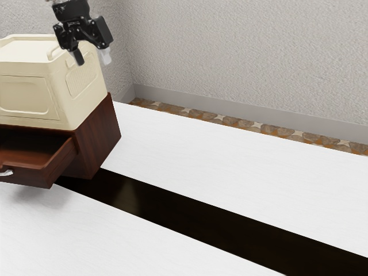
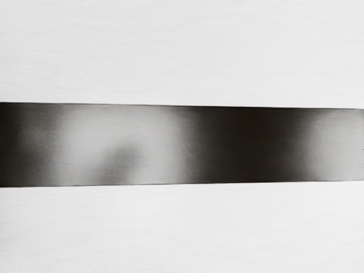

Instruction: Push the drawer handle with one arm to close the drawer

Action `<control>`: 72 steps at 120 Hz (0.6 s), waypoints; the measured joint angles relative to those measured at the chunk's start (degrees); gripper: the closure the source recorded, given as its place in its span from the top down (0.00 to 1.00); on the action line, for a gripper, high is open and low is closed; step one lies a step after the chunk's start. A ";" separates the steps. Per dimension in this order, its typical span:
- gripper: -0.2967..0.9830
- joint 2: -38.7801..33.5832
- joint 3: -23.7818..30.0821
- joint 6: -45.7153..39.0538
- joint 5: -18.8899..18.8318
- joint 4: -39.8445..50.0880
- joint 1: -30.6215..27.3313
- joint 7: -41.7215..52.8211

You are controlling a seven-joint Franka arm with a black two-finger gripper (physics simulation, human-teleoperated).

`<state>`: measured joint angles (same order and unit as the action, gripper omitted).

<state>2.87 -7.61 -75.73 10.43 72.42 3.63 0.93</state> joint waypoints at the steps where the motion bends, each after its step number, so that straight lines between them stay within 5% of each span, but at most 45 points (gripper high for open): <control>1: 0.77 0.05 -0.08 -0.17 0.08 0.15 0.02 -0.08; 25: 0.76 -4.79 -1.80 -2.95 -0.14 13.17 -0.78 -1.76; 46: 0.76 -41.19 0.03 -8.36 -4.69 55.06 -1.31 -3.87; 58: 0.75 -52.65 -4.54 -10.02 -10.78 68.20 -5.91 -5.84; 72: 0.72 -58.26 -10.16 -10.43 -20.77 72.54 -10.66 -6.53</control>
<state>-55.39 -17.77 -86.16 -10.33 144.95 -7.02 -5.61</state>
